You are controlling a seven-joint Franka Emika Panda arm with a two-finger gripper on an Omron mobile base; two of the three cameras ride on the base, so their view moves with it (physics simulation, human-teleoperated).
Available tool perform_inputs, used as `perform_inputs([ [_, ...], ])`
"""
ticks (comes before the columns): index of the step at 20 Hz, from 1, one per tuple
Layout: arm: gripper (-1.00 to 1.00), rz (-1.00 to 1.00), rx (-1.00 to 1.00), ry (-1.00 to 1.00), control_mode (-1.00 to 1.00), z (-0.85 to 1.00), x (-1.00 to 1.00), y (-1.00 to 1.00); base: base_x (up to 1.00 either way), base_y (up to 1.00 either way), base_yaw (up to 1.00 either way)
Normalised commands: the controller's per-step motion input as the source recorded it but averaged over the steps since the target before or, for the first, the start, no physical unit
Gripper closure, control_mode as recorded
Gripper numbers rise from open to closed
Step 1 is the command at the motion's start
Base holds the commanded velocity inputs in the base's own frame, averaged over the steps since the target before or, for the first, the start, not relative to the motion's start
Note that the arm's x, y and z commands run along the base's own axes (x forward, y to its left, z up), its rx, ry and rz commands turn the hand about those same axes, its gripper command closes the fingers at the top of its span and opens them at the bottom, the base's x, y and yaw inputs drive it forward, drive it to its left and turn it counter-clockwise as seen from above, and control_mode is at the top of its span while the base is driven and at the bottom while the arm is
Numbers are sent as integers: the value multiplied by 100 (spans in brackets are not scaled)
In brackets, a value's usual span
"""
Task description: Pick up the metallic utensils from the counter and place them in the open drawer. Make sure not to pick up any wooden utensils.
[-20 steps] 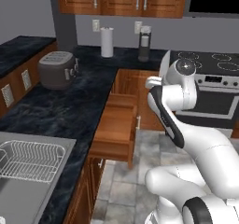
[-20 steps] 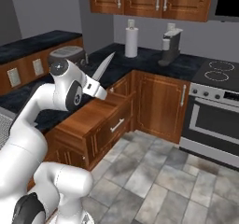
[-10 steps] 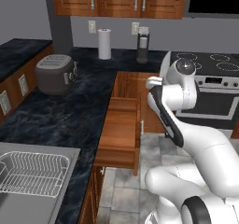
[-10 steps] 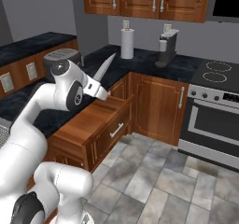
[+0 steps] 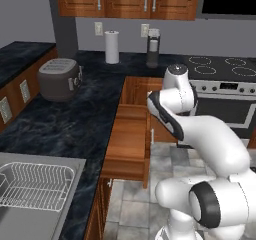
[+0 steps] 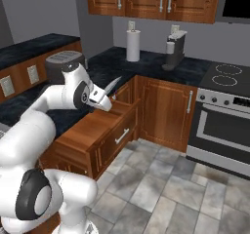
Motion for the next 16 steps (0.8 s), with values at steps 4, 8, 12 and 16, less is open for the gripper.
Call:
perform_inputs([
  [4, 100, 0, 0, 29, -100, -44, 24, 23, 0, 0, 0],
  [8, 100, 0, 0, 14, -100, -43, 16, 10, 0, 0, 0],
  [12, 100, 1, 1, 5, -100, -42, 4, 1, 0, 0, 0],
  [16, 100, 1, 3, -2, -100, -46, 0, 0, 0, 0, 0],
])
